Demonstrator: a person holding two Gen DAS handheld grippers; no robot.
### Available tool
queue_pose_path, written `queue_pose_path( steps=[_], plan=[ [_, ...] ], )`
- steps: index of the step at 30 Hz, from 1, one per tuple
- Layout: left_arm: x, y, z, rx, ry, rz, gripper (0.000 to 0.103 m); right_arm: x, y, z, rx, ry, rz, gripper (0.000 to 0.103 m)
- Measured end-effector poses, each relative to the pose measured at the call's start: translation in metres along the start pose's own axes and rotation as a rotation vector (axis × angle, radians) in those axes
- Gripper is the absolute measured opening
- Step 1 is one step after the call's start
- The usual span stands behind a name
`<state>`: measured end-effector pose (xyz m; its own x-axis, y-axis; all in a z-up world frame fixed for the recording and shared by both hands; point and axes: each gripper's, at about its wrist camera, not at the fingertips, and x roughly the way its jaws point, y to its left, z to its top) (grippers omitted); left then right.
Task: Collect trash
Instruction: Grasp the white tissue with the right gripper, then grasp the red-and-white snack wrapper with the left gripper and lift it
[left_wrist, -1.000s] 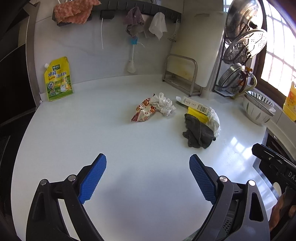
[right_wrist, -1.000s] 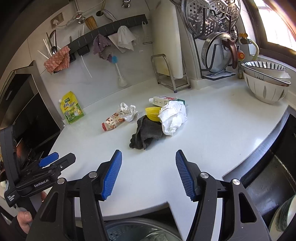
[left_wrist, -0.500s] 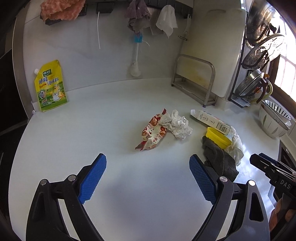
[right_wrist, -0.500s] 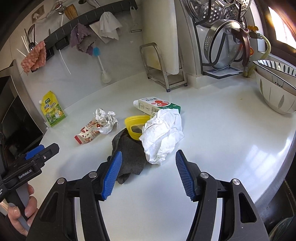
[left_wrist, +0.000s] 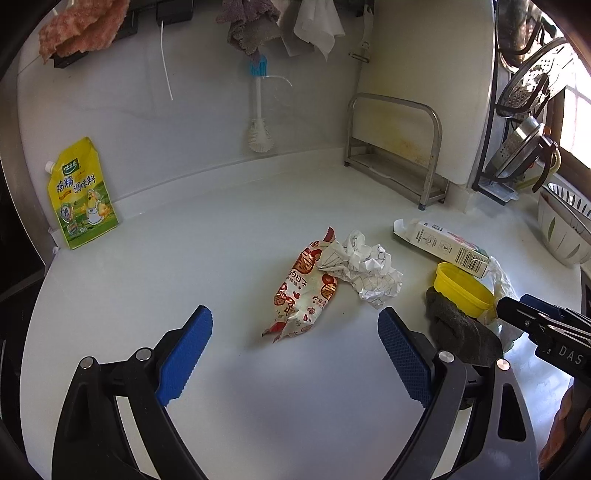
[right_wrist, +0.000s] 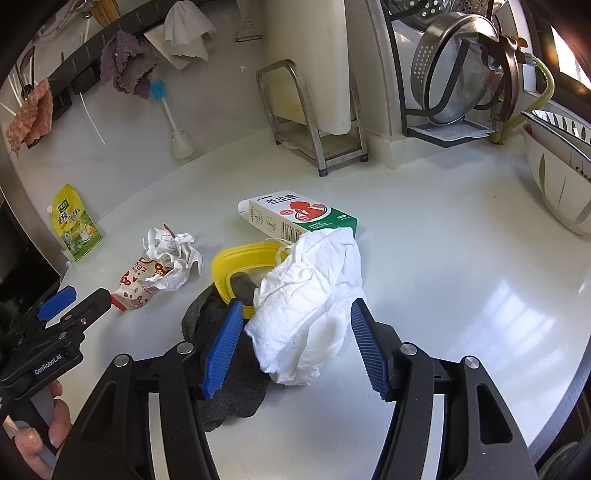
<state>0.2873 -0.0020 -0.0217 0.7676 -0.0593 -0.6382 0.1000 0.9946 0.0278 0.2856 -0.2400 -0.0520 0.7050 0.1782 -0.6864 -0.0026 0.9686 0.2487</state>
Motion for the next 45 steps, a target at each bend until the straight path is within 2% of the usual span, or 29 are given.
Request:
queue_pose_path(
  steps=[5,7,9,10,12,14,17,26,40,45],
  plan=[
    [0.006,0.000,-0.002,0.006,0.013,-0.001,0.089,0.002,0.000,0.000,-0.008,0.004,-0.006,0.058],
    [0.006,0.001,-0.002,0.001,0.016,-0.003,0.089,0.003,0.000,0.000,-0.013,0.005,0.000,0.053],
    [0.007,0.002,-0.003,-0.003,0.016,-0.003,0.089,0.004,0.002,-0.001,-0.021,0.012,0.006,0.040],
    [0.007,0.002,-0.003,-0.003,0.017,-0.002,0.089,0.004,0.003,-0.002,-0.022,0.014,0.008,0.037],
    [0.008,0.002,-0.003,-0.003,0.020,-0.001,0.089,0.004,0.003,-0.002,-0.018,0.014,0.017,0.024],
    [0.008,0.003,-0.003,-0.003,0.022,0.000,0.089,0.001,0.003,-0.002,-0.016,0.004,0.026,0.015],
    [0.009,0.005,-0.004,-0.010,0.027,-0.004,0.089,-0.005,0.002,-0.003,-0.014,-0.015,0.034,0.009],
    [0.016,0.013,-0.003,-0.038,0.051,-0.005,0.089,-0.026,-0.010,-0.003,-0.001,-0.113,-0.003,0.007],
    [0.056,0.014,0.011,-0.015,0.165,-0.001,0.089,-0.028,-0.036,0.000,0.110,-0.105,0.088,0.007],
    [0.068,0.013,0.015,0.007,0.174,0.018,0.089,-0.030,-0.033,0.000,0.106,-0.108,0.100,0.007]
  ],
)
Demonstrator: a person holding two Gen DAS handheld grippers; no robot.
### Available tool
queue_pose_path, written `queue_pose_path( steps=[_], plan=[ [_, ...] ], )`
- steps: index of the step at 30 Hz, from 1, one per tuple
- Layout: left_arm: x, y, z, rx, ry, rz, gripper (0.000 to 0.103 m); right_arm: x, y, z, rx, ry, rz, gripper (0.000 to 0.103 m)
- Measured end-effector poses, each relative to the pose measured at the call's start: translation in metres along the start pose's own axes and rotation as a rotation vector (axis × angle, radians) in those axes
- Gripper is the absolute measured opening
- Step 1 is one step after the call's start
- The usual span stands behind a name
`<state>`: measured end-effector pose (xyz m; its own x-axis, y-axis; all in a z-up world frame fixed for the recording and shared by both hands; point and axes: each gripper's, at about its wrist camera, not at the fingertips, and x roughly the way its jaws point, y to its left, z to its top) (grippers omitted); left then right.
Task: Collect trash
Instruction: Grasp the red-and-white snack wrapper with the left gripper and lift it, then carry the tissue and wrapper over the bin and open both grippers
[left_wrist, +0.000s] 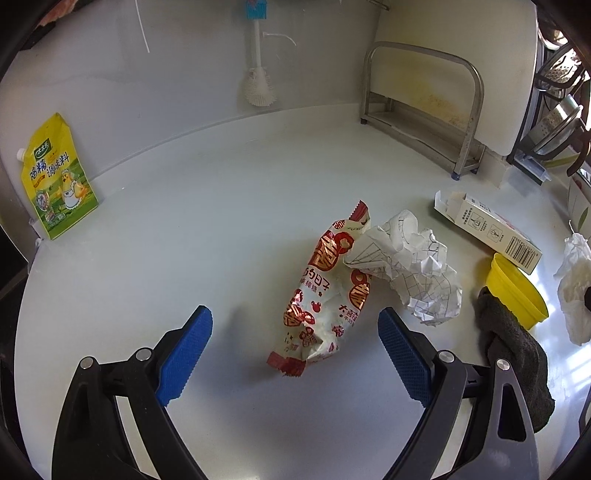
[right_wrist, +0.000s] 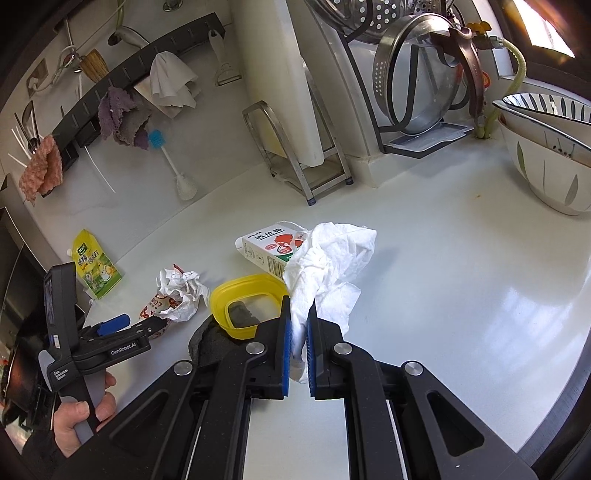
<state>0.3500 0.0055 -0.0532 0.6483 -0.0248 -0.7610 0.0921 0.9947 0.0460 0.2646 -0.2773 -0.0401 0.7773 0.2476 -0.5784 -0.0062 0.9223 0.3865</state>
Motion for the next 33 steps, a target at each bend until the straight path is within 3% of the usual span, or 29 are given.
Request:
queue_pose_path(
  steps=[10,16,17,21,33],
  plan=[
    [0.020,0.000,0.011,0.000,0.055,-0.028,0.088,0.003,0.002,-0.002,0.000,0.011,0.013,0.007],
    [0.022,0.005,0.011,-0.026,0.063,-0.057,0.056,0.006,0.005,-0.003,-0.016,0.020,0.014,0.007],
    [0.021,0.006,0.010,-0.029,0.057,-0.062,0.047,0.005,0.006,-0.003,-0.017,0.019,0.013,0.007],
    [0.015,0.008,0.008,-0.042,0.037,-0.077,0.038,0.005,0.005,-0.003,-0.020,0.019,0.009,0.007],
    [-0.030,0.018,-0.015,-0.063,-0.077,-0.022,0.036,-0.003,0.008,-0.008,-0.046,0.002,-0.007,0.007]
  ],
)
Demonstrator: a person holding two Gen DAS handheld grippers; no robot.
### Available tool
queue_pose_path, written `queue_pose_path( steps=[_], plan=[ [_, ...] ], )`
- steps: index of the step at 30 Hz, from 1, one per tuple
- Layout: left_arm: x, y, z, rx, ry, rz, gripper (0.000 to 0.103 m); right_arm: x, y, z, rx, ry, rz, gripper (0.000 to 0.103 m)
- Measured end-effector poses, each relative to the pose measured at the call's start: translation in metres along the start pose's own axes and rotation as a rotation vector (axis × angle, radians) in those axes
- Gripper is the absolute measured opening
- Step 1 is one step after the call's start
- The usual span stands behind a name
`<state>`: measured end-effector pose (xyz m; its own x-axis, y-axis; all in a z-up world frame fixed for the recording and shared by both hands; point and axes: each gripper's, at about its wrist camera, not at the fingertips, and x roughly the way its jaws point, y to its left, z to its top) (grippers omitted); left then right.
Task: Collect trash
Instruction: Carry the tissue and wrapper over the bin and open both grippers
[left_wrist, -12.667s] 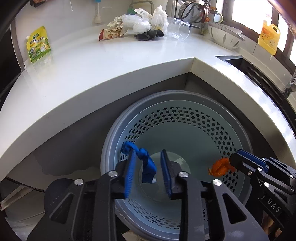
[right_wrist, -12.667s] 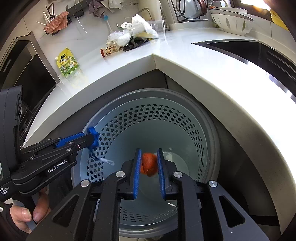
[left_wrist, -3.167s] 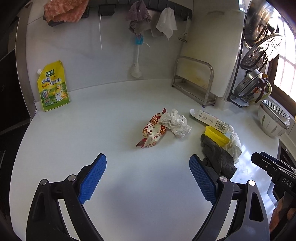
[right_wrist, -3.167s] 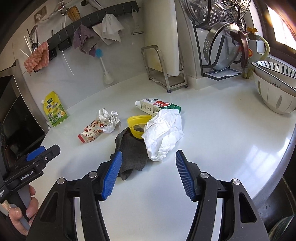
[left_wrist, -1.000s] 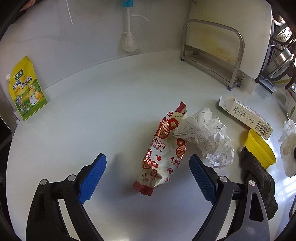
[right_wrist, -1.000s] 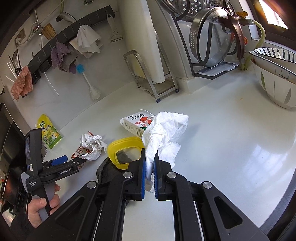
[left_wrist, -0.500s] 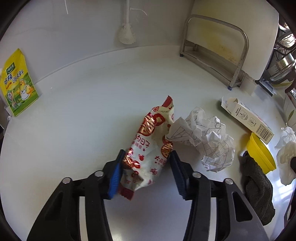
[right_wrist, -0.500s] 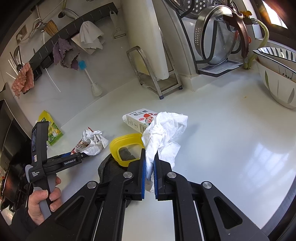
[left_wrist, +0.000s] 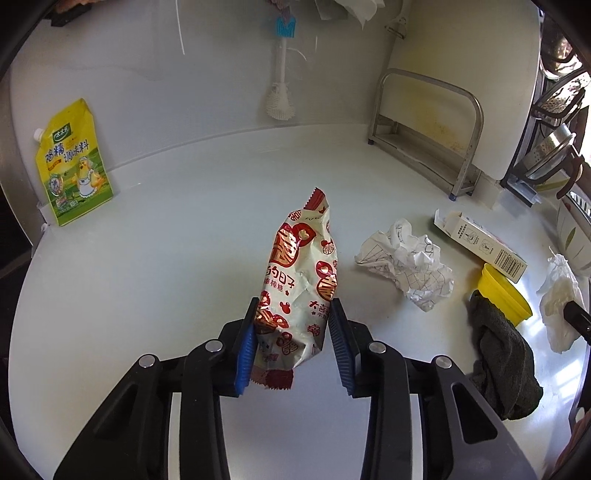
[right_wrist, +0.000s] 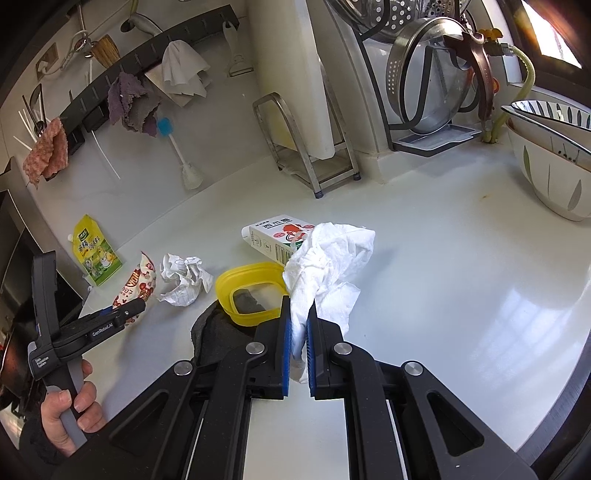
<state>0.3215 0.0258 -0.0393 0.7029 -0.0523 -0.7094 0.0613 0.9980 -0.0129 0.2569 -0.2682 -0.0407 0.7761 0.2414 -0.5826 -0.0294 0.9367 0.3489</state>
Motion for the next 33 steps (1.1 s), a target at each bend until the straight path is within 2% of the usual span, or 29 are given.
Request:
queue_pose_path(
  steps=[2,5,9,12,16,27,33],
  plan=[
    [-0.013,0.000,-0.005,0.005,-0.029,0.013,0.036,-0.006,0.003,-0.001,-0.010,-0.010,0.001,0.007],
    [-0.037,0.001,-0.015,0.013,-0.071,-0.010,0.036,-0.021,0.006,-0.006,-0.010,-0.030,0.006,0.007],
    [-0.068,0.001,-0.036,0.037,-0.097,-0.004,0.036,-0.048,0.009,-0.025,-0.005,-0.050,0.013,0.007],
    [-0.094,0.001,-0.057,0.053,-0.117,0.011,0.036,-0.069,0.012,-0.044,-0.007,-0.047,0.004,0.007],
    [-0.120,-0.007,-0.086,0.069,-0.082,-0.012,0.036,-0.102,0.018,-0.073,-0.007,-0.058,-0.017,0.007],
    [-0.213,-0.025,-0.149,0.089,-0.149,-0.034,0.036,-0.186,0.037,-0.155,0.024,-0.074,-0.008,0.007],
    [-0.248,-0.038,-0.189,0.093,-0.161,-0.060,0.036,-0.220,0.051,-0.194,-0.005,-0.075,-0.025,0.007]
  ],
)
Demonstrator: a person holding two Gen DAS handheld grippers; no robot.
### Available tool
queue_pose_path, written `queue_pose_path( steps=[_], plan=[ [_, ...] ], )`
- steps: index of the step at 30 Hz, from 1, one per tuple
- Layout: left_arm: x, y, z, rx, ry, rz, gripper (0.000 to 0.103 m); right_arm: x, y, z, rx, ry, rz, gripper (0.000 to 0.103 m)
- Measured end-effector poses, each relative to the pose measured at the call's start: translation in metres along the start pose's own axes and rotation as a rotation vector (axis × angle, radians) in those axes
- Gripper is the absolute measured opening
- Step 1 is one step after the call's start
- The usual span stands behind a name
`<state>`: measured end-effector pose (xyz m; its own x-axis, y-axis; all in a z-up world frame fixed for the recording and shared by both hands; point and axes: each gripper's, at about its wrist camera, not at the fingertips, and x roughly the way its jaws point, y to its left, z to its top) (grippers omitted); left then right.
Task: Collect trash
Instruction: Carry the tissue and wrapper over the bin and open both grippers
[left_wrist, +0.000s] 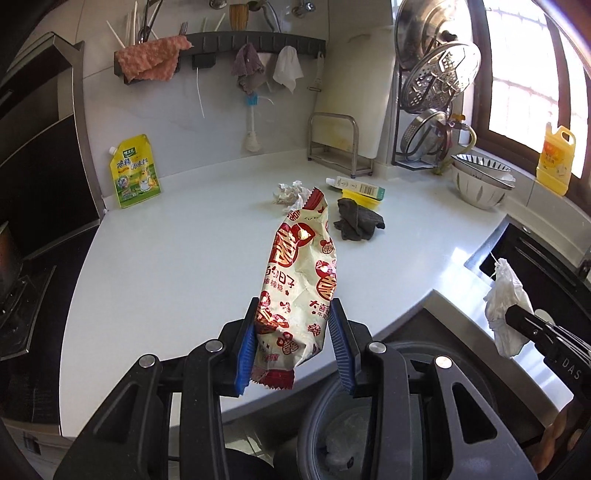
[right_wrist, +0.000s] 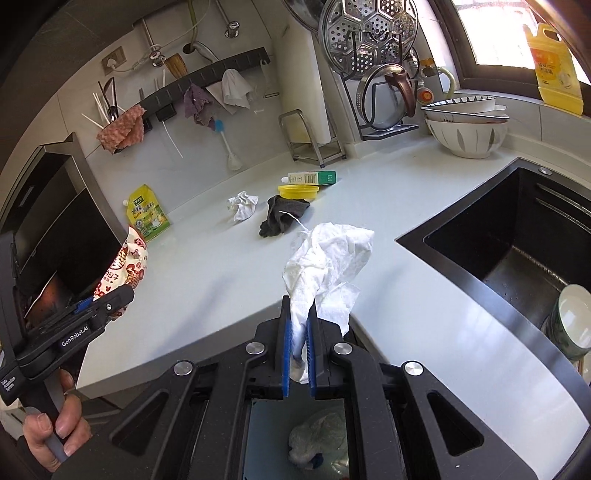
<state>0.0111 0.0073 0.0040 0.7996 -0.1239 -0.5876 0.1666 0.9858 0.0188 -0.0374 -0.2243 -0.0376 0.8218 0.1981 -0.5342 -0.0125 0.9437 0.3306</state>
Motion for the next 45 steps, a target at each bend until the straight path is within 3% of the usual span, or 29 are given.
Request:
queue_pose_path(
  steps=[9,21,45],
  plan=[
    [-0.027,-0.030,-0.052,0.019,0.051,-0.055,0.036,-0.037,0.008,-0.047,-0.020,0.017,0.006,0.007],
    [-0.020,-0.045,-0.088,0.032,0.122,-0.079,0.036,-0.042,0.007,-0.081,-0.009,0.069,0.041,0.007],
    [0.000,-0.049,-0.103,0.020,0.198,-0.109,0.038,-0.021,0.011,-0.094,-0.022,0.136,0.046,0.007]
  ],
)
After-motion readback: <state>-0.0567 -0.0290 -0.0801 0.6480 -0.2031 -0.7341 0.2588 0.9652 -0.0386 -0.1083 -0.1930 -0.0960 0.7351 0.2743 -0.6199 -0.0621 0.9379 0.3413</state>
